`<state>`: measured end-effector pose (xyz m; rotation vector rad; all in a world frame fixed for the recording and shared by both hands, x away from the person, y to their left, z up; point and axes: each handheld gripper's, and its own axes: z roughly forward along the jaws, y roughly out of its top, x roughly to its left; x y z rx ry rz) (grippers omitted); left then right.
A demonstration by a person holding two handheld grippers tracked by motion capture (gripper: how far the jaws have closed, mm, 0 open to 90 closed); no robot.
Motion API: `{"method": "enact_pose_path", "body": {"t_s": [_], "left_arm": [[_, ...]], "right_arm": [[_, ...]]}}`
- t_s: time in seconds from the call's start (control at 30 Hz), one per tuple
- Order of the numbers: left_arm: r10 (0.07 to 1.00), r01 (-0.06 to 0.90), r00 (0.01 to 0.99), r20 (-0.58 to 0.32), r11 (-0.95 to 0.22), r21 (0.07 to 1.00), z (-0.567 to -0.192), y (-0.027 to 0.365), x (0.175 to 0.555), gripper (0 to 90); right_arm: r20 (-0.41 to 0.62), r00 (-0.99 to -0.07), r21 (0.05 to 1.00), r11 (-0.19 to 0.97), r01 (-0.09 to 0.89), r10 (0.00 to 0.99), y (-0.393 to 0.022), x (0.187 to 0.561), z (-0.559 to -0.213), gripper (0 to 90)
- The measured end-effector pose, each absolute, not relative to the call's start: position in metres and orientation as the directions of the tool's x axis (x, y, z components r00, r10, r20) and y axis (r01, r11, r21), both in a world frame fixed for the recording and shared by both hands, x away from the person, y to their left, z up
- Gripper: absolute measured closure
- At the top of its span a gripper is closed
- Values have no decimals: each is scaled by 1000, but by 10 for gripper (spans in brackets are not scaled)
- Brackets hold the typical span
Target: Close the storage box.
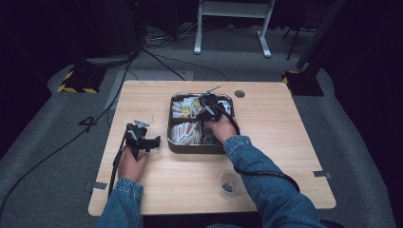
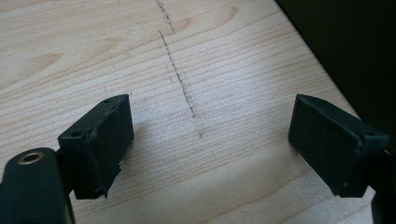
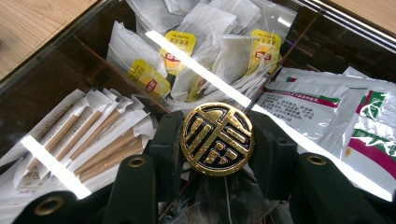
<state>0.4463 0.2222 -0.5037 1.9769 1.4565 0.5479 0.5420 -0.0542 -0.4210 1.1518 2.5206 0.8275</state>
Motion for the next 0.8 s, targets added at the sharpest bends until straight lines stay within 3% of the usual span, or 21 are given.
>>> {"method": "enact_pose_path", "body": {"t_s": [0.17, 0.8], "left_arm": [[951, 696, 307, -30, -204, 688, -504, 222, 446, 144], [951, 697, 307, -29, -203, 688, -504, 222, 446, 144]], "right_arm": [[52, -658, 627, 489, 607, 751, -60, 541, -416, 491], [96, -693, 736, 418, 533, 715, -100, 519, -367, 457]]}}
